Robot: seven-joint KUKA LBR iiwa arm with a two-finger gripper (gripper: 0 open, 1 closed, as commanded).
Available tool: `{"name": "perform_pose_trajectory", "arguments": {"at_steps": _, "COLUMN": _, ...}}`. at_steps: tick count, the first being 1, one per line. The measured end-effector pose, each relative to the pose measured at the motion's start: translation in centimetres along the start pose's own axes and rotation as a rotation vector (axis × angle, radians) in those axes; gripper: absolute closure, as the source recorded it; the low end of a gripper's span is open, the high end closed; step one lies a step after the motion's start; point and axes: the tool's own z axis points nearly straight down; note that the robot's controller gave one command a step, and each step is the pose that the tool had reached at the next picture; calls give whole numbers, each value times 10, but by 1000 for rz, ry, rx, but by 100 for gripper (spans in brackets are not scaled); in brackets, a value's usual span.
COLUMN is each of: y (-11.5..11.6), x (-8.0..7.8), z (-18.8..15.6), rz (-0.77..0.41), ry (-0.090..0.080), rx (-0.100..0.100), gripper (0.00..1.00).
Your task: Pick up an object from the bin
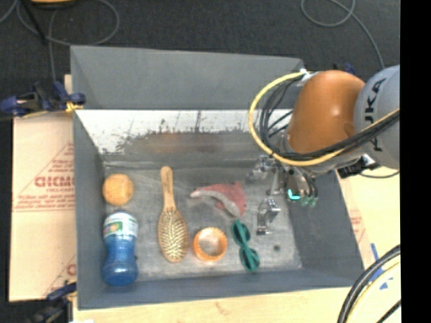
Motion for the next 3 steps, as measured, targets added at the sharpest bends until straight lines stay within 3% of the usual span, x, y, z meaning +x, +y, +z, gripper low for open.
{"name": "perform_pose_trajectory", "arguments": {"at_steps": 1, "y": 0, "x": -2, "z": -3, "rz": -1, "ry": -6, "rx": 1, "gripper": 0}}
{"name": "perform_pose_trajectory", "arguments": {"at_steps": 2, "y": 94, "x": 19, "z": 114, "rz": 12, "ry": -6, "rx": -3, "gripper": 100}}
{"name": "perform_pose_trajectory", "arguments": {"at_steps": 3, "y": 94, "x": 19, "z": 114, "rz": 12, "ry": -6, "rx": -3, "gripper": 100}}
